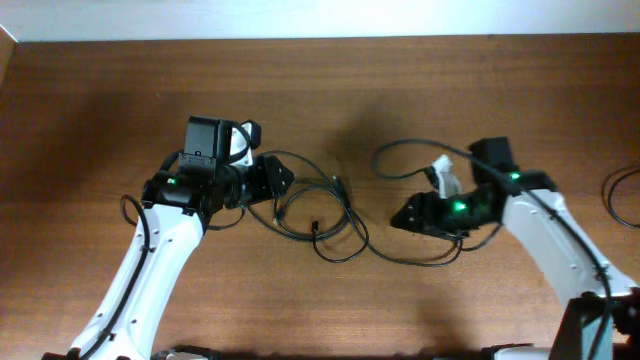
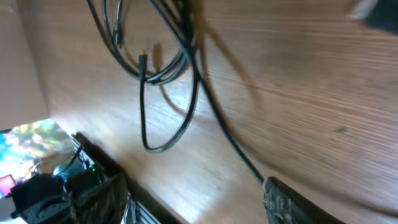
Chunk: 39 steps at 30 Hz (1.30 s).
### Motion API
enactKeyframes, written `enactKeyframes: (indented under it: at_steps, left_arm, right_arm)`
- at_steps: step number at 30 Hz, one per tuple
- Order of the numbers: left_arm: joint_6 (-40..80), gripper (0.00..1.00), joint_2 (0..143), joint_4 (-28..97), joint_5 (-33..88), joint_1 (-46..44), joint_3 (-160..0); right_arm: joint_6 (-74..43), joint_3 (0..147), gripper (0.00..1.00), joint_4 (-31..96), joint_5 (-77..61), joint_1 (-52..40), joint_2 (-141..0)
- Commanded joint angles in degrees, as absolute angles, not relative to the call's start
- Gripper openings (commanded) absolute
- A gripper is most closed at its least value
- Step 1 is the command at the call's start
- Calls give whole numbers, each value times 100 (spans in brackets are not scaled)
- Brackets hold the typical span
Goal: Untangle cables
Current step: 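Carry the separated cable with the right gripper to the top-right corner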
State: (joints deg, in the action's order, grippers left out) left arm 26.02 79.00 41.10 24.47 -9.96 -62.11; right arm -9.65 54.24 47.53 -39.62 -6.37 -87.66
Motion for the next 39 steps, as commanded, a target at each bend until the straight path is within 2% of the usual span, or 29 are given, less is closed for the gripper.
enactKeyframes:
  at_steps: [1,4,5,6,7,10,12,14,15,17,19,22,29,30,31,32,33,39]
  left_arm:
    - [2567,52,7940,4121,1962,-996,-6267]
    - [2567,57,7940,4121,1944,-996,-6267]
    - [2565,58,7940,4123,1896,-996,-6267]
    - [2565,57,7940,4125,1896,-996,-6267]
    - [2565,55,7940,4128,1892,-996,-6267]
    - [2565,52,7940,4311,1640,-996,-6267]
    - [2550,65,7940,4591,1608,-996,-6267]
    - [2436,69,7940,4641,1608,-996,-6267]
    - [2436,74,7940,4635,1647,-998,-6267]
    - [2423,76,7940,4536,1959,-998,-6267]
    - [1747,76,7940,4121,3063,-1002,-6267]
    - [784,80,7940,3354,4606,-1002,-6267]
    - [532,82,7940,3345,4412,-1002,-6267]
    - [552,86,7940,3339,4412,-1002,-6267]
    - [550,86,7940,3319,4410,-1002,-6267]
    - [550,88,7940,3319,4342,-1002,-6267]
    - [550,99,7940,3326,4281,-1002,-6265]
    - [548,99,7940,3527,3124,-1002,-6267]
  right_arm:
    - [-2891,5419,70,4552,-2928,-1514,-9074]
    - [-3205,5419,70,3986,-2908,-2237,-9428]
    - [-3850,5419,68,3780,-2696,-2576,-9695]
    - [-4327,5419,54,3586,-2606,-2814,-9979]
    - [-4403,5422,4,3197,-2613,-2974,-10252]
    - [-4362,5537,4,2910,-2628,-2858,-10127]
    - [-3870,6104,4,3275,-2788,-2486,-9511]
    - [-3308,6770,4,3708,-2823,-2200,-8827]
    - [-2862,7273,4,3883,-2823,-2084,-8318]
    - [-2414,7682,4,3972,-2777,-2060,-7760]
    - [-2375,7728,4,4038,-2493,-2060,-7373]
    - [-2097,7728,4,4331,-2482,-2058,-7332]
    - [-1925,7728,4,4829,-2504,-2060,-7338]
    - [-1907,7728,4,5015,-2502,-2060,-7338]
    - [-1634,7728,4,5168,-2497,-2060,-7336]
    - [-1417,7728,4,5159,-2342,-2047,-7336]
    - [-1413,7728,4,5111,-2049,-2027,-7336]
    - [-1413,7728,4,4130,2139,-1094,-7446]
